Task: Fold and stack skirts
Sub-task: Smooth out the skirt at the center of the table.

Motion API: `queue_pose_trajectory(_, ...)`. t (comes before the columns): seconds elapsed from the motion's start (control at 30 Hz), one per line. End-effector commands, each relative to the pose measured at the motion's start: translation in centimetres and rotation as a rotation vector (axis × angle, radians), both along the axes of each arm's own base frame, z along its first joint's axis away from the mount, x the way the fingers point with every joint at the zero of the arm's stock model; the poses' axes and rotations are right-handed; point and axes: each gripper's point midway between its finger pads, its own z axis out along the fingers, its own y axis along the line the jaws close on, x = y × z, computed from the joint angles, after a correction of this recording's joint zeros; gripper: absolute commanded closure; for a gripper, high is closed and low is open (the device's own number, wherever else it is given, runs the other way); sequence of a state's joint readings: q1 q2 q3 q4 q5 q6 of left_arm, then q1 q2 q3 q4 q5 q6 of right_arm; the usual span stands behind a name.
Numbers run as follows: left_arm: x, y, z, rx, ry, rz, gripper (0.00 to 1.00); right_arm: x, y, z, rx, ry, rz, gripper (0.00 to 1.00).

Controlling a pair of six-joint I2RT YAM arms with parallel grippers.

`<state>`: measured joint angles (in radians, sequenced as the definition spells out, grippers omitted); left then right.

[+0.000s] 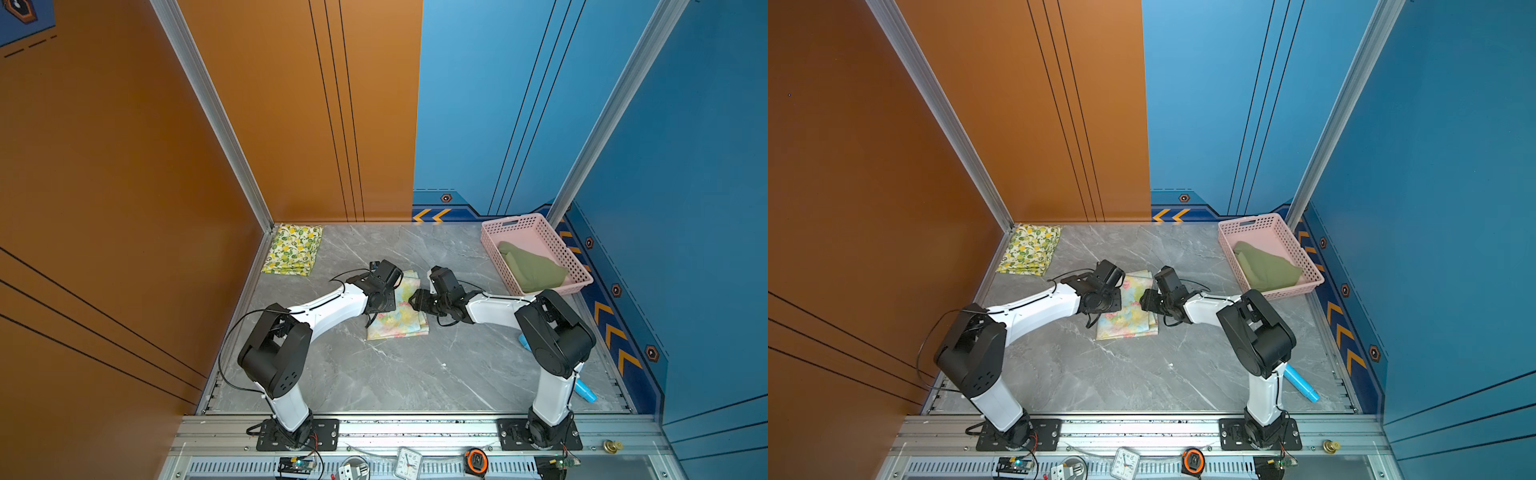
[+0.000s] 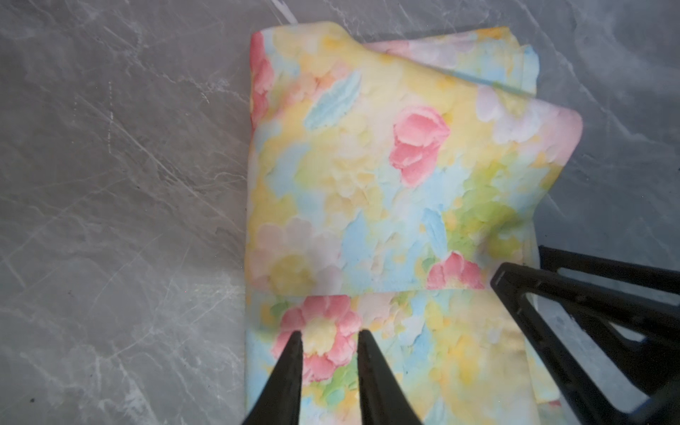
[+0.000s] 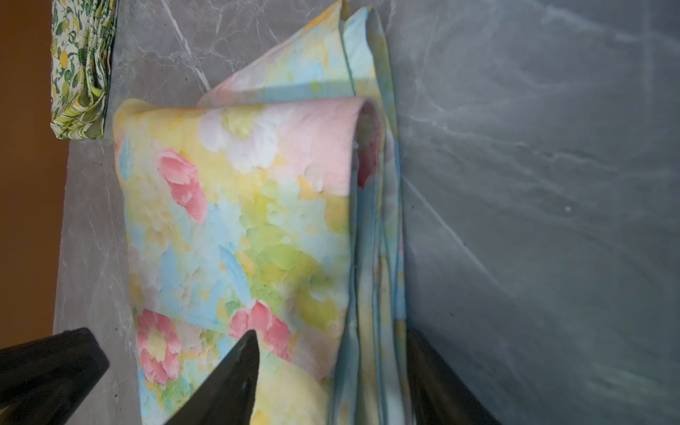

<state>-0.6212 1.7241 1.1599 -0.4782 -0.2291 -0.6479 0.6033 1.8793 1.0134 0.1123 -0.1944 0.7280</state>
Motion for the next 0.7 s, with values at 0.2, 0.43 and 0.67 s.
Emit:
queue_pose_trajectory(0.2, -0.3, -1.2, -4.0, 0.121, 0.063, -0.061, 0.87, -4.0, -2.4, -4.2, -0.107, 0.18, 0.006, 0.39)
queue_pose_trajectory(0.43, -0.4, -4.0, -5.6, 0.09, 0.084, -0.1, 0.9, -4.0, -2.5, -4.3, -0.1, 0.186, 0.005, 0.43)
queue_pose_trajectory(0.67, -0.4, -4.8, -5.5, 0.057, 0.085, -0.093, 0.91, -4.1, -2.5, -4.9, -0.107, 0.199, 0.01, 0.54)
